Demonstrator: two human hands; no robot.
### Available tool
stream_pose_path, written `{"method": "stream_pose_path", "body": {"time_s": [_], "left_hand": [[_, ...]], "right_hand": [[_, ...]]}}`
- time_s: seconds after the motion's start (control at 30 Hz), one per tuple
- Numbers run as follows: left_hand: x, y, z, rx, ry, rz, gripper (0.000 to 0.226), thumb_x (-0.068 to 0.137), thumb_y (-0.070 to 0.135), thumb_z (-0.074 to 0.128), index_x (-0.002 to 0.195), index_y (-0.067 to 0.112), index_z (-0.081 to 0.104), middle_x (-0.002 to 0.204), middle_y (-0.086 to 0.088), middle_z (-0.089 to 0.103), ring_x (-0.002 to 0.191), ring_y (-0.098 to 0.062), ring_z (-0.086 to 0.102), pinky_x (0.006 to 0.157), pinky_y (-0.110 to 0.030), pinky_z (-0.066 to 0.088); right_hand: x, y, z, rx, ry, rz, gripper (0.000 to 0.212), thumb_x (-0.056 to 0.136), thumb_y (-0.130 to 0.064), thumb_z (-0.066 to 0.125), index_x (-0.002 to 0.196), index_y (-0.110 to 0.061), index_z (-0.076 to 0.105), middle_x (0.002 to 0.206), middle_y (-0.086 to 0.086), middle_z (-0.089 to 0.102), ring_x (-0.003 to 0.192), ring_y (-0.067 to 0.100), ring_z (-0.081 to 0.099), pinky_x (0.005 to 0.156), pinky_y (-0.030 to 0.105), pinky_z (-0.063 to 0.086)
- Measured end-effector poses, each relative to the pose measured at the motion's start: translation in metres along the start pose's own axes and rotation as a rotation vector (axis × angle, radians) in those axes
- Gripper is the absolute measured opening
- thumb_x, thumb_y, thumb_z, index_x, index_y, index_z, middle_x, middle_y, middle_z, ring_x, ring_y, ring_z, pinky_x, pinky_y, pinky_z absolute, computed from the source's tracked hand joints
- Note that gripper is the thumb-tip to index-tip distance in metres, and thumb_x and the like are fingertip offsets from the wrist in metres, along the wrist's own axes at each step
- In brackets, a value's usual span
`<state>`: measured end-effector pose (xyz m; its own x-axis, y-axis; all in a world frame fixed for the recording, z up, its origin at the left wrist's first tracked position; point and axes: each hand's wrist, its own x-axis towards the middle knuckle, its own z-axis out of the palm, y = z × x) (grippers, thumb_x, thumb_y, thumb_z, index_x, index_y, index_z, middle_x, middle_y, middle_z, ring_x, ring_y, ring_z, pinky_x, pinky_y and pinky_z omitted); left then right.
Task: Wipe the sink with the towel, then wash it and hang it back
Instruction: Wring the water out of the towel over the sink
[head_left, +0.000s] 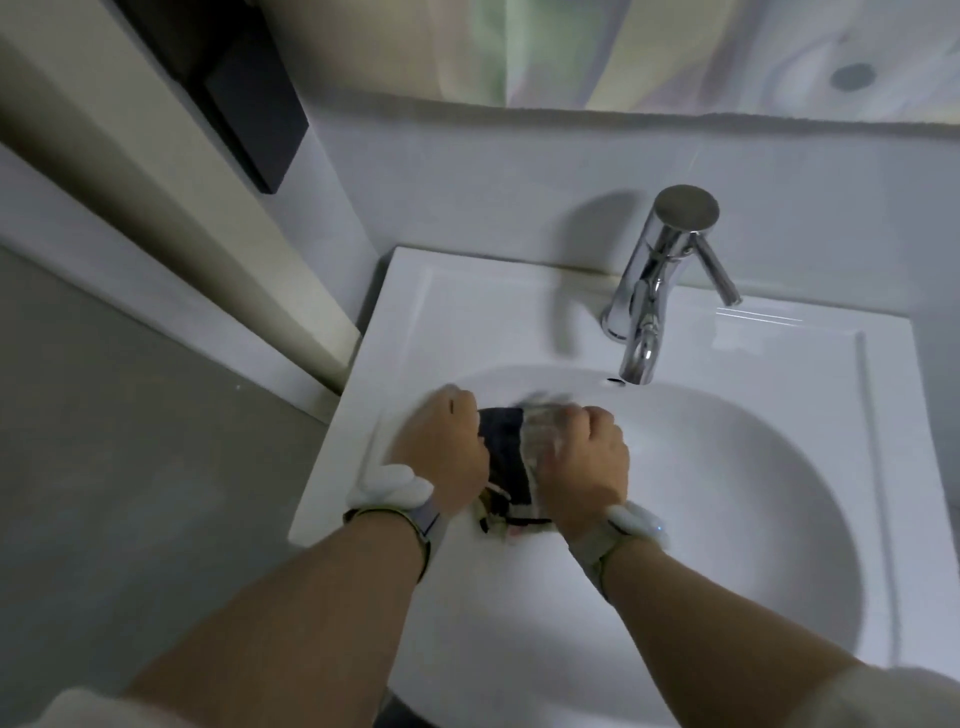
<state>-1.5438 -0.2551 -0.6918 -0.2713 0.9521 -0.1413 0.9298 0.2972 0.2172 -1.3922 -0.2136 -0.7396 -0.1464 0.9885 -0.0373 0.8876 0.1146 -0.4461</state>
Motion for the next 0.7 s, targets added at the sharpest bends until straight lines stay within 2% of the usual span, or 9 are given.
{"method": "stream_pose_path", "body": {"time_s": [0.03, 0.1, 0.17, 0.23, 0.3, 0.4, 0.5, 0.6, 0.7], "left_hand": [[-0.002, -0.002, 0.001, 0.003, 0.012, 0.019, 0.013, 0.089, 0.02, 0.049, 0.098, 0.012, 0.051, 0.096, -0.006, 0.054, 0.076, -0.021, 0.05, 0.065, -0.029, 0.041], [-0.005, -0.005, 0.001, 0.028, -0.037, 0.027, 0.008, 0.091, 0.022, 0.045, 0.095, 0.015, 0.045, 0.091, -0.005, 0.053, 0.071, -0.022, 0.049, 0.063, -0.032, 0.044], [-0.009, -0.007, 0.002, 0.037, -0.113, 0.025, 0.014, 0.094, 0.026, 0.042, 0.104, 0.017, 0.044, 0.094, -0.003, 0.054, 0.072, -0.023, 0.053, 0.063, -0.034, 0.047], [-0.014, -0.007, 0.0, 0.008, -0.137, 0.033, 0.023, 0.097, 0.028, 0.041, 0.116, 0.016, 0.045, 0.101, -0.003, 0.057, 0.077, -0.023, 0.058, 0.066, -0.033, 0.049], [-0.015, -0.006, -0.003, -0.021, -0.133, 0.042, 0.025, 0.097, 0.028, 0.042, 0.118, 0.016, 0.048, 0.105, -0.003, 0.059, 0.08, -0.024, 0.06, 0.07, -0.034, 0.051], [-0.016, -0.005, -0.005, 0.001, -0.115, 0.063, 0.019, 0.099, 0.03, 0.039, 0.109, 0.018, 0.049, 0.101, -0.002, 0.061, 0.079, -0.022, 0.06, 0.069, -0.034, 0.05], [-0.016, -0.007, -0.006, 0.003, -0.131, 0.063, 0.02, 0.099, 0.031, 0.038, 0.11, 0.018, 0.048, 0.101, -0.001, 0.061, 0.078, -0.023, 0.06, 0.067, -0.033, 0.048], [-0.017, -0.009, -0.006, 0.015, -0.16, 0.044, 0.021, 0.097, 0.027, 0.039, 0.113, 0.017, 0.048, 0.104, -0.001, 0.06, 0.079, -0.024, 0.061, 0.068, -0.034, 0.05], [-0.019, -0.007, -0.005, 0.008, -0.178, 0.031, 0.021, 0.097, 0.025, 0.04, 0.115, 0.015, 0.049, 0.106, -0.001, 0.06, 0.082, -0.023, 0.06, 0.068, -0.03, 0.044]], "right_hand": [[-0.007, -0.001, 0.006, -0.018, 0.003, -0.113, 0.033, 0.079, -0.021, 0.052, 0.105, -0.005, 0.065, 0.104, 0.017, 0.061, 0.085, 0.041, 0.06, 0.072, 0.044, 0.049], [-0.02, -0.004, 0.025, -0.072, -0.137, -0.211, 0.048, 0.084, -0.032, 0.046, 0.119, -0.005, 0.064, 0.12, 0.018, 0.063, 0.106, 0.04, 0.061, 0.09, 0.049, 0.051], [-0.023, -0.011, 0.043, -0.132, -0.269, -0.137, 0.066, 0.086, -0.043, 0.038, 0.135, -0.003, 0.055, 0.139, 0.019, 0.054, 0.128, 0.039, 0.051, 0.106, 0.053, 0.041], [-0.026, -0.019, 0.054, -0.111, -0.354, -0.054, 0.072, 0.087, -0.046, 0.032, 0.143, -0.002, 0.046, 0.148, 0.02, 0.044, 0.135, 0.041, 0.043, 0.109, 0.055, 0.035], [-0.036, -0.028, 0.061, -0.075, -0.431, -0.116, 0.075, 0.09, -0.045, 0.026, 0.151, -0.002, 0.028, 0.158, 0.02, 0.026, 0.144, 0.043, 0.025, 0.116, 0.056, 0.023], [-0.058, -0.032, 0.06, -0.013, -0.543, -0.396, 0.074, 0.094, -0.047, 0.02, 0.154, -0.012, -0.005, 0.159, 0.009, -0.014, 0.145, 0.036, -0.016, 0.118, 0.049, -0.009], [-0.054, -0.022, 0.055, 0.01, -0.541, -0.437, 0.065, 0.098, -0.05, 0.013, 0.148, -0.025, -0.019, 0.157, 0.001, -0.023, 0.144, 0.026, -0.024, 0.119, 0.042, -0.012], [-0.033, -0.006, 0.058, -0.024, -0.469, -0.451, 0.069, 0.095, -0.06, -0.003, 0.154, -0.026, -0.005, 0.163, 0.0, -0.006, 0.148, 0.022, -0.013, 0.122, 0.042, -0.002], [-0.03, -0.007, 0.061, -0.059, -0.464, -0.418, 0.069, 0.096, -0.056, 0.005, 0.156, -0.023, 0.001, 0.163, 0.0, -0.004, 0.147, 0.02, -0.012, 0.12, 0.039, -0.005]]}}
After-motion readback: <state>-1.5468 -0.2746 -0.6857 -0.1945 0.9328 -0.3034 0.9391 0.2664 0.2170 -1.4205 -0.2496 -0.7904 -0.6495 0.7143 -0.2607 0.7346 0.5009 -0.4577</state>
